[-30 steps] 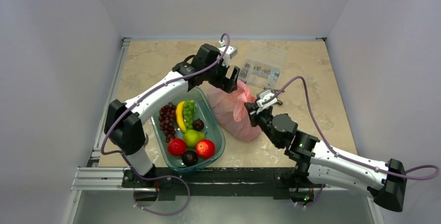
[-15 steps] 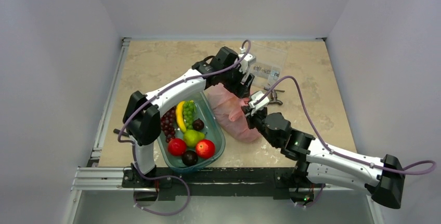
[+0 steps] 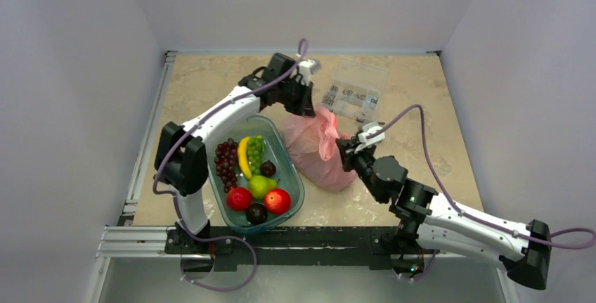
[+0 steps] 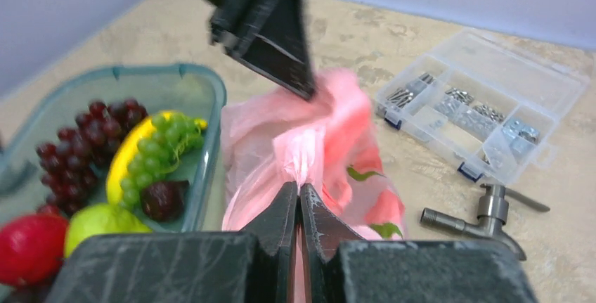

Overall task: Take the fake fruits out of the plastic bag
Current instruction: Untie the plastic bag at the center of the board, then adjust the plastic bag at the center of the board.

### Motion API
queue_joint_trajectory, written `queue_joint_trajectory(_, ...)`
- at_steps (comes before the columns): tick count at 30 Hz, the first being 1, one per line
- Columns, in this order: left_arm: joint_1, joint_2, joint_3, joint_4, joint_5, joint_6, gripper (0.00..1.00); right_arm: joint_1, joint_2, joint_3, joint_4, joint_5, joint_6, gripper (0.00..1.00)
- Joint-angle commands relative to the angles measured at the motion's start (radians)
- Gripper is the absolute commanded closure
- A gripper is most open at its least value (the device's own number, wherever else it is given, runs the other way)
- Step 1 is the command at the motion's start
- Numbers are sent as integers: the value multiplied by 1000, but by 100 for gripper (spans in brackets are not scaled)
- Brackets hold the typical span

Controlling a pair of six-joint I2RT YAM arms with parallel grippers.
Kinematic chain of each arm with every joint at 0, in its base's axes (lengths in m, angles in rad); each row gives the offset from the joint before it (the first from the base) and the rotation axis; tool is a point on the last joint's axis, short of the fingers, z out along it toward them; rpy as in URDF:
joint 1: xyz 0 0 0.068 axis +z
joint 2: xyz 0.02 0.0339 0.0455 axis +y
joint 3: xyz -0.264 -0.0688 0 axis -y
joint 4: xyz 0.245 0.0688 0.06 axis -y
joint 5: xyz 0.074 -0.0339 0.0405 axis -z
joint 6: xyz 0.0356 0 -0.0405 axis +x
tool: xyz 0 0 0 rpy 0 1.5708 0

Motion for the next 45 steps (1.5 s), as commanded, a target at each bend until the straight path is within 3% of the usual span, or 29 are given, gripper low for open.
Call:
queue_joint_trajectory(1,165,-127,-80,200,157,-214,100,2,-187,-88,40,220,255,100)
queue_joint_trajectory(5,252,-102,-140,301,282,-383,100,2,-450,-244,85,305,420,100)
queue_joint_trajectory(7,280,-79,-177,362,348,-473,100,2,-511,-267,57,316,428,100)
queue_joint_trajectory(17,288,-87,-185,383,385,-505,100,2,-219,-49,-213,237,354,98)
queue_joint_trajectory(19,287,-98,-177,363,382,-492,100,2,-171,1,-223,231,314,81)
queue_joint_trajectory(25,285,-125,-164,310,355,-448,100,2,-26,235,-310,247,226,17)
queue_joint_trajectory(28,285,-130,-160,298,352,-440,100,-1,72,383,-400,333,205,2)
queue_joint_trajectory(33,285,-129,-155,287,350,-436,100,-89,274,612,-464,294,105,1)
queue_joint_trajectory(37,283,-126,-151,281,358,-432,100,-286,451,764,-546,-23,123,1)
queue_joint_trajectory(42,283,-127,-134,260,360,-417,100,-323,583,827,-560,-227,127,4)
queue_joint_trajectory(43,283,-129,-130,255,361,-414,100,-327,597,828,-560,-232,132,12)
queue_joint_trajectory(45,283,-132,-122,241,361,-403,100,-329,611,821,-555,-239,138,46)
